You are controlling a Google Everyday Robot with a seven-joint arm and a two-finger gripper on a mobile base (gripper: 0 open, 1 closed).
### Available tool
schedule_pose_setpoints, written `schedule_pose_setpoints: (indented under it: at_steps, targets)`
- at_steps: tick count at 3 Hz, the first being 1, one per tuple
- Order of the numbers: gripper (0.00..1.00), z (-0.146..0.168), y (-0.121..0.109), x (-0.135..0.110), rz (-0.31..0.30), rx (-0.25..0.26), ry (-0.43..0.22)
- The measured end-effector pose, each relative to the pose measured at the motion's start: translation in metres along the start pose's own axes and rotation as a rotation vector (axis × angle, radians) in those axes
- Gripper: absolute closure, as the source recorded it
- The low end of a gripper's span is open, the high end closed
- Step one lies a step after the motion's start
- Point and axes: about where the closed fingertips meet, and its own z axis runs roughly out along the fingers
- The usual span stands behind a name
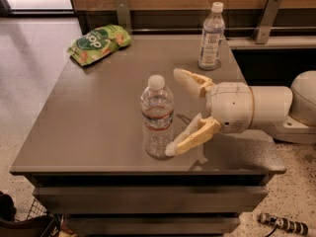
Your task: Move water bottle near green rice chip bag
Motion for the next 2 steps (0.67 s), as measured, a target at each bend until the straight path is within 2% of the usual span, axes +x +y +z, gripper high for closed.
schedule_pose_setpoints:
  at_steps: [2]
  targets:
    - [0.0, 0.031, 0.0, 0.004, 0.023, -0.069, 0.045]
